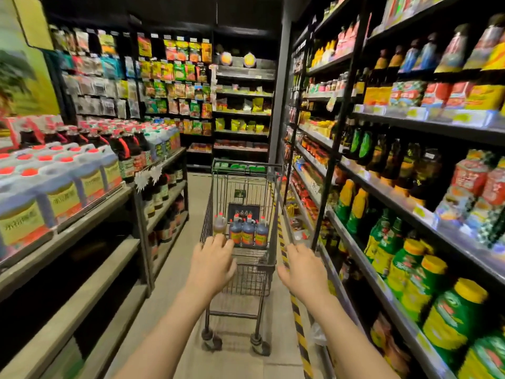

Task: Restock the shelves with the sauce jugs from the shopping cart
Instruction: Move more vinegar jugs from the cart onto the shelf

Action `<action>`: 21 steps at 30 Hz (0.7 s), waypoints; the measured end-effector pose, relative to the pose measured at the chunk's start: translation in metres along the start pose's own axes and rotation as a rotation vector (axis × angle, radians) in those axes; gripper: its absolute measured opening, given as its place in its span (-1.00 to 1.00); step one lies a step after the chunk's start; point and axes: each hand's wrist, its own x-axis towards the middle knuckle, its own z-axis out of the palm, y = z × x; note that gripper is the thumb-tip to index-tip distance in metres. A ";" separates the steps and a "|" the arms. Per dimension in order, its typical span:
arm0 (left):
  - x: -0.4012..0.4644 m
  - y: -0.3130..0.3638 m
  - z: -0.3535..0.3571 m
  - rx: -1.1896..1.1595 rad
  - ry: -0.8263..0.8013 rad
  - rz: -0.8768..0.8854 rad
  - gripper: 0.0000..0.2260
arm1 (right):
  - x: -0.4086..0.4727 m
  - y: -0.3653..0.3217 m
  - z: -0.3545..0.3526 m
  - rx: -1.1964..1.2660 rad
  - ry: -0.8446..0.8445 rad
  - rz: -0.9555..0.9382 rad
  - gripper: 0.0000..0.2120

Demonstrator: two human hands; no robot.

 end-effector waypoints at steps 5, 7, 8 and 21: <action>0.069 -0.026 0.054 -0.005 -0.062 -0.015 -0.70 | 0.081 0.005 0.049 0.035 -0.042 -0.006 -0.56; 0.100 -0.040 0.078 0.003 -0.097 -0.011 -0.69 | 0.118 0.005 0.068 0.050 -0.058 -0.012 -0.53; 0.117 -0.048 0.090 0.009 -0.108 -0.005 -0.69 | 0.138 0.005 0.079 0.052 -0.066 -0.007 -0.52; 0.313 -0.111 0.243 -0.055 -0.306 0.016 -0.65 | 0.344 0.023 0.200 0.134 -0.227 0.138 -0.50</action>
